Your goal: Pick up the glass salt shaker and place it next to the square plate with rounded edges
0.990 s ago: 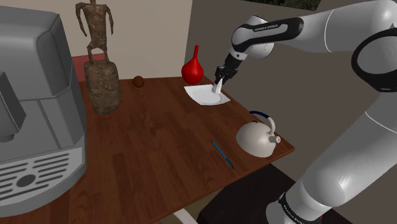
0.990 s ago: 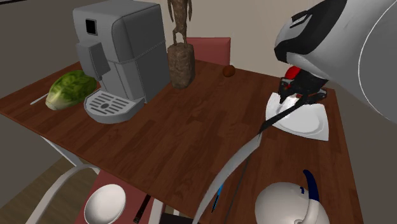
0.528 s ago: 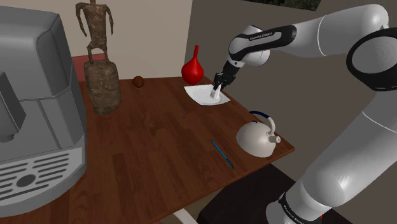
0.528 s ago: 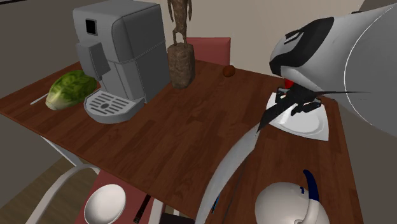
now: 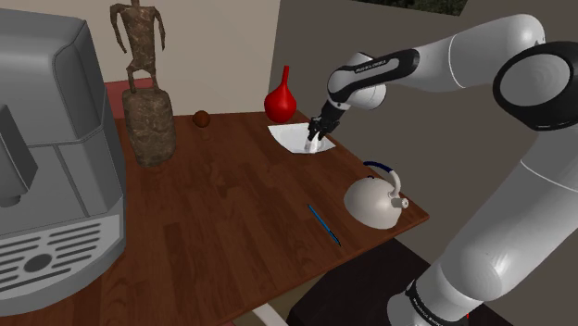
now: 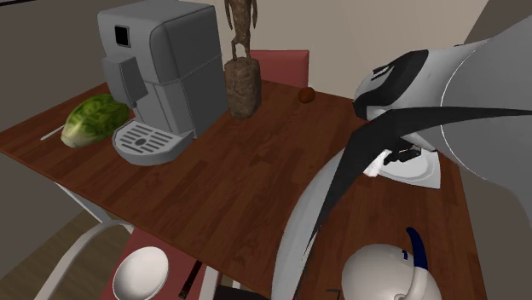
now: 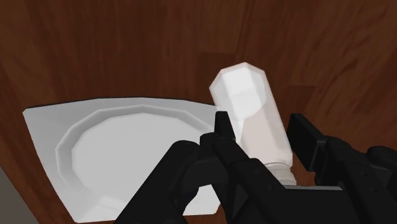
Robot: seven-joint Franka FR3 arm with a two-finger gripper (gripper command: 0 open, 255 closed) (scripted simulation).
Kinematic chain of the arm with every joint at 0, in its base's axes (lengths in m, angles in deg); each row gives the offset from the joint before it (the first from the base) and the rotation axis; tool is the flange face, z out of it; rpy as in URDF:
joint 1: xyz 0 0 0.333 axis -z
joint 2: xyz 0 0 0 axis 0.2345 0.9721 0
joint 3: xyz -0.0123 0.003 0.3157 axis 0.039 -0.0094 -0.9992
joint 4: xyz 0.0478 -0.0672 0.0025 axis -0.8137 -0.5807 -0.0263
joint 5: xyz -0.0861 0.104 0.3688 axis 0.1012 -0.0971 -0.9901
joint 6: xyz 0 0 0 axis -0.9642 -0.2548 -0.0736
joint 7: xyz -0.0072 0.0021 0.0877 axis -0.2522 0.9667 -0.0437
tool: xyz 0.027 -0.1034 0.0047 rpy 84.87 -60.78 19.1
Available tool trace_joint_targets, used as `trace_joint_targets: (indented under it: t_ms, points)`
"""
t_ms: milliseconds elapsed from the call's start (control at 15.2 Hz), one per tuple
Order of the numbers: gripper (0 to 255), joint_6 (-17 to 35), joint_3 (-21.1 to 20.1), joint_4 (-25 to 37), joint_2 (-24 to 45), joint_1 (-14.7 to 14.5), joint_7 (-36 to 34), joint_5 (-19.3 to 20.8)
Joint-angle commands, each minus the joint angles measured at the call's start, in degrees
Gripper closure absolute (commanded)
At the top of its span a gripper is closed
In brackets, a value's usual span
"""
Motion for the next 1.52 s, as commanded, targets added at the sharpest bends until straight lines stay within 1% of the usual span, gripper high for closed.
trace_joint_targets:
  t_ms: [0,660,1188,1254,1452]
  points:
    - [255,1.47,-0.03,-0.73,0.75,0.03,0.55,-0.46]
    - [255,8.58,-0.55,-3.61,5.2,0.11,3.28,-3.18]
    - [255,8.58,-0.55,-3.61,5.2,0.12,3.27,-3.17]
    - [0,8.58,-0.55,-3.61,5.2,0.12,3.27,-3.17]
    - [0,8.58,-0.55,-3.61,5.2,0.12,3.27,-3.17]
